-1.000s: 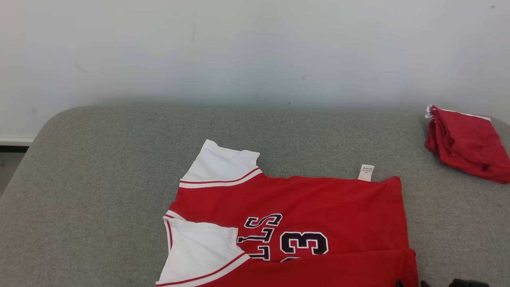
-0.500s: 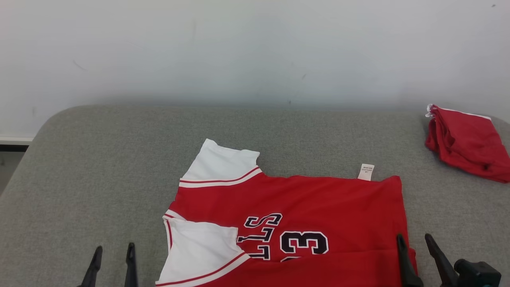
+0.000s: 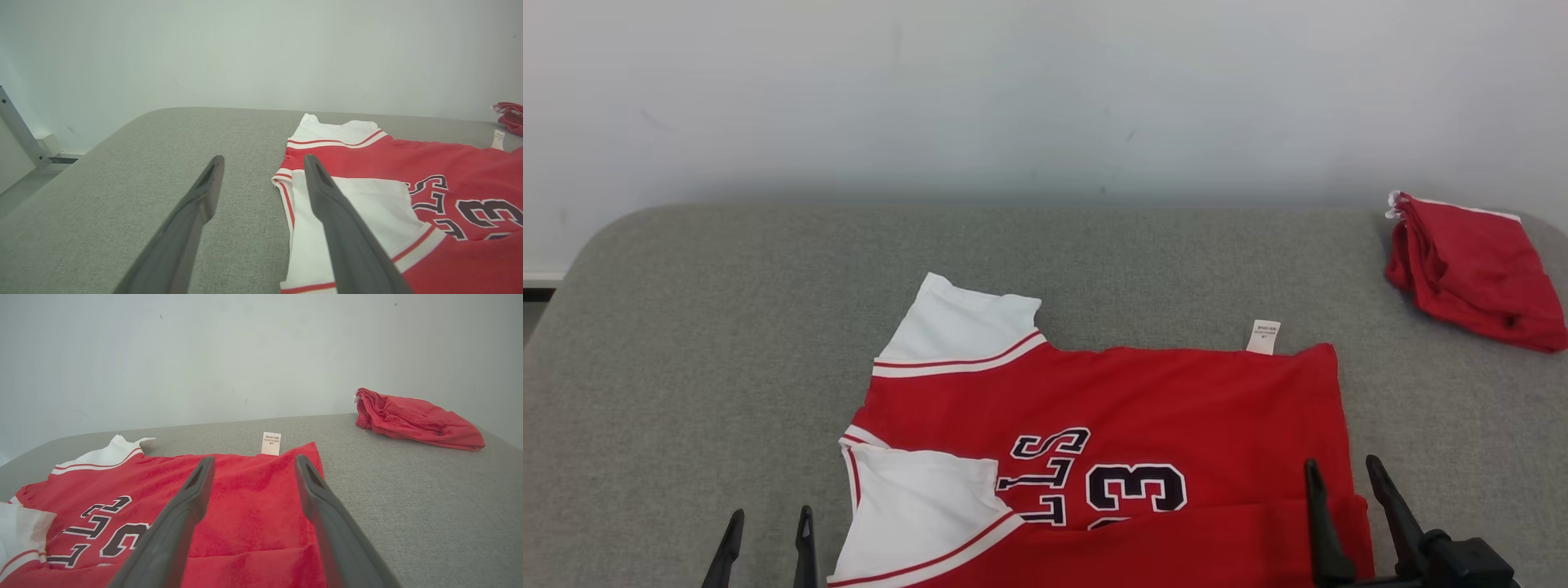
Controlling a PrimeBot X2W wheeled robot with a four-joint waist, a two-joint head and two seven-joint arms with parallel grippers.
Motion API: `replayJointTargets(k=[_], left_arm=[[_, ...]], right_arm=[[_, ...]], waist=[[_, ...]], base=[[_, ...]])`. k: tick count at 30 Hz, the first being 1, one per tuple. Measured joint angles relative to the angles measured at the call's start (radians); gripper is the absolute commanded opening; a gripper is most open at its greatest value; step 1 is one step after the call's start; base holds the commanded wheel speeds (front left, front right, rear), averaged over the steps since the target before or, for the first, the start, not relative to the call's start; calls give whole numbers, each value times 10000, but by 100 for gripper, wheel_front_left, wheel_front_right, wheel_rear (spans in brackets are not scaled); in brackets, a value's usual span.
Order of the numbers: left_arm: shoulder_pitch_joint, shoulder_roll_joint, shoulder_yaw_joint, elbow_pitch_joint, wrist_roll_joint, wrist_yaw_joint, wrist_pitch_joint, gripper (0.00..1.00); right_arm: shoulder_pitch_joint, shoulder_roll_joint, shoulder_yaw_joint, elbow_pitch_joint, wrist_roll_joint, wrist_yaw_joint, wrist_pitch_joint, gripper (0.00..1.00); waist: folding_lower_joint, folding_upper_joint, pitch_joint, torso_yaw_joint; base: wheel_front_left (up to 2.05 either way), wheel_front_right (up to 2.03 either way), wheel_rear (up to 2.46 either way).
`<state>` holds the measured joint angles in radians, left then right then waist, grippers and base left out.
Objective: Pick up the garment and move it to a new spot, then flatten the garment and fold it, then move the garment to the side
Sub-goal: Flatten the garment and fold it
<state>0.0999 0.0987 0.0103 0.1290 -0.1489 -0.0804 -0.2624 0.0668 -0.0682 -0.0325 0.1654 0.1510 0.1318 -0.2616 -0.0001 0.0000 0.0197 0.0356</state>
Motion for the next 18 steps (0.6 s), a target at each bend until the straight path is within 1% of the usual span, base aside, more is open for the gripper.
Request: replayJointTargets(k=[7,10,12,15,18], left_arm=[[-337,-84,341,445,102,-284,0,100],[-686,58,343,639,186,-378,0,100],[-1008,267,330,796,165,-435,0,100],[-1615,734,159,1189,17,-458,0,100],[-2407,1246,-407,1712,-385,-491,0,100]], right_arm=[[-156,107,109,-71,-253,0,0,100],[-419,123,107,33,-345,0,-2,100],[-644,130,96,144,-389,0,-2,100],[-1016,136,40,439,-422,0,-23,100],[-1453,144,52,773,-514,0,-27,100]], waist=[[1,1,337,-218],[1,0,418,-364],[1,1,457,-478],[2,0,496,-672],[1,0,539,-887]], base=[[0,0,0],[0,0,0],[0,0,0],[0,0,0],[0,0,0]])
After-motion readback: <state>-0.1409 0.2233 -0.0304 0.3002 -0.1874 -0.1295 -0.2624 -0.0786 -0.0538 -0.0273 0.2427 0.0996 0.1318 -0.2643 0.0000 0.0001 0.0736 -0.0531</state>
